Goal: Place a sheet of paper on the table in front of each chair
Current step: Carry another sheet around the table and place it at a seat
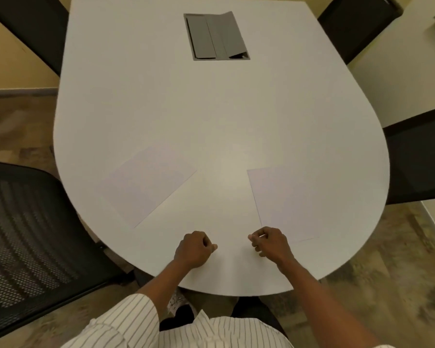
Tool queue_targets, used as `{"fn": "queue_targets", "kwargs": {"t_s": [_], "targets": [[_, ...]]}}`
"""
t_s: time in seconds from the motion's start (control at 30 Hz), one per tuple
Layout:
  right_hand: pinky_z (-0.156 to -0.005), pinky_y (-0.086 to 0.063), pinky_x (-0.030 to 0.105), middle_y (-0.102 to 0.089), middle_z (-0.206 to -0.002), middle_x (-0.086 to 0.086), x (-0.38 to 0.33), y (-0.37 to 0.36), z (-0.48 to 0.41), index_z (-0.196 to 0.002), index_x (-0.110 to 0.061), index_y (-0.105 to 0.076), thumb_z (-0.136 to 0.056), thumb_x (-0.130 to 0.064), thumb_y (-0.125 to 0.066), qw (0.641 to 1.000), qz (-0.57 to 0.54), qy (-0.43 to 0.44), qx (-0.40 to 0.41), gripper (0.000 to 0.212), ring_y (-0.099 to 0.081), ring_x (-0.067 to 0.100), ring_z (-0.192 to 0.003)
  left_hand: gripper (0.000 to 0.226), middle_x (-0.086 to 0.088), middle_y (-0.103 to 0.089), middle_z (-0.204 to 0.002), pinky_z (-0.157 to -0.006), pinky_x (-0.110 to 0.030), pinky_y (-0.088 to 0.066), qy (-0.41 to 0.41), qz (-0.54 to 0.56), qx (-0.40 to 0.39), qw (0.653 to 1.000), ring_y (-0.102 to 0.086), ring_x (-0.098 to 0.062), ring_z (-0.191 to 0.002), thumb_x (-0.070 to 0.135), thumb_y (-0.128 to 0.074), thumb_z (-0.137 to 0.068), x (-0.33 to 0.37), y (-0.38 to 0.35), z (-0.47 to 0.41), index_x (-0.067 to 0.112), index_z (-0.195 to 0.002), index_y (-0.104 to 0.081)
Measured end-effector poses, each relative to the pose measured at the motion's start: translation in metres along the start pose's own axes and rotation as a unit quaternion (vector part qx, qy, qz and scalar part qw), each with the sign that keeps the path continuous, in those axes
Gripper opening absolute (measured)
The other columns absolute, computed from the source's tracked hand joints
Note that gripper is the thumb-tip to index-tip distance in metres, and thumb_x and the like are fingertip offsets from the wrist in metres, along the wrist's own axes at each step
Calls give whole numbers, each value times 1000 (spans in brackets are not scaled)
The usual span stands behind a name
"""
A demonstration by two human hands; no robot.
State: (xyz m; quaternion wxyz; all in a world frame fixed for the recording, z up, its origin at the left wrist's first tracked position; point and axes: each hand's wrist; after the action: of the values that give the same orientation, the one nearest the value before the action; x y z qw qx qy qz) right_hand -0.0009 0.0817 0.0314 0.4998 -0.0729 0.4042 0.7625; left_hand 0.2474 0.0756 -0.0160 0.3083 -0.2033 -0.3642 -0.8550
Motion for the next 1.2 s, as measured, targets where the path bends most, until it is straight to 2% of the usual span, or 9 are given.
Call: {"fn": "queue_targets", "kwargs": {"t_s": [0.2, 0.4, 0.53, 0.63, 0.8, 0.87, 1.03, 1.2], "targets": [[-75, -66, 38, -81, -85, 5, 29, 63, -34, -95, -14, -78, -93, -26, -81, 999, -27, 0, 23, 12, -80, 28, -86, 31, 1, -77, -95, -78, -33, -56, 22, 3, 7, 1000, -72, -20, -88, 47, -78, -92, 47, -38, -15, 16, -92, -74], [-84, -66, 49, -80, -80, -4, 58, 112, -87, -84, -24, -75, -90, -35, -78, 998, 15, 13, 67, 13, -78, 24, -81, 27, 0, -77, -101, -81, -33, -55, 75, 27, 43, 996, -72, -24, -94, 48, -78, -91, 102, -76, -41, 22, -87, -71], [-78, -55, 35, -77, -93, -1, 64, 139, -119, -96, -19, -74, -96, -32, -74, 989, 48, 26, 141, 13, -73, 26, -91, 27, -2, -76, -108, -88, -37, -57, 108, 42, 73, 991, -71, -27, -101, 47, -76, -92, 137, -101, -57, 20, -96, -72], [-82, -53, 36, -76, -107, 3, 67, 154, -139, -106, -21, -72, -96, -35, -74, 985, 70, 21, 158, 17, -70, 27, -97, 31, -6, -74, -116, -96, -41, -57, 139, 49, 94, 985, -69, -32, -110, 47, -75, -93, 157, -114, -68, 19, -104, -70], [-97, -52, 43, -67, -134, 8, 77, 167, -163, -133, -20, -64, -94, -44, -75, 984, 120, 22, 133, 47, -64, 32, -124, 41, -11, -69, -127, -99, -42, -55, 189, 72, 122, 972, -66, -36, -119, 45, -74, -93, 180, -122, -81, 14, -118, -66], [-103, -51, 45, -63, -140, 9, 76, 167, -169, -137, -18, -62, -92, -45, -77, 988, 107, 10, 112, 55, -61, 33, -130, 42, -12, -69, -127, -99, -43, -56, 199, 88, 128, 968, -66, -36, -119, 44, -75, -92, 183, -124, -84, 13, -118, -65], [-103, -54, 46, -62, -137, 7, 75, 162, -177, -130, -19, -65, -87, -43, -82, 991, 76, -11, 106, 52, -61, 31, -127, 39, -13, -74, -120, -98, -46, -59, 208, 124, 135, 961, -70, -37, -113, 42, -79, -89, 188, -127, -90, 11, -112, -69], [-101, -54, 44, -61, -133, 8, 76, 155, -178, -125, -19, -64, -85, -35, -86, 992, 51, -31, 114, 49, -61, 32, -124, 38, -13, -75, -116, -90, -41, -58, 221, 153, 130, 954, -72, -36, -110, 37, -82, -88, 193, -128, -95, 8, -111, -73]]}}
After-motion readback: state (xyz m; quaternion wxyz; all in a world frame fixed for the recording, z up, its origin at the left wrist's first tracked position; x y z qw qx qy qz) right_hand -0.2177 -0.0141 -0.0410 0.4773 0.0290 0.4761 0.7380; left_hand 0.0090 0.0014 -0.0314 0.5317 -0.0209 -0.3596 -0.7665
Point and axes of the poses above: each hand's wrist, its own z-axis away from the middle knuckle, its own y-axis out of the back of the hand, x = y × z
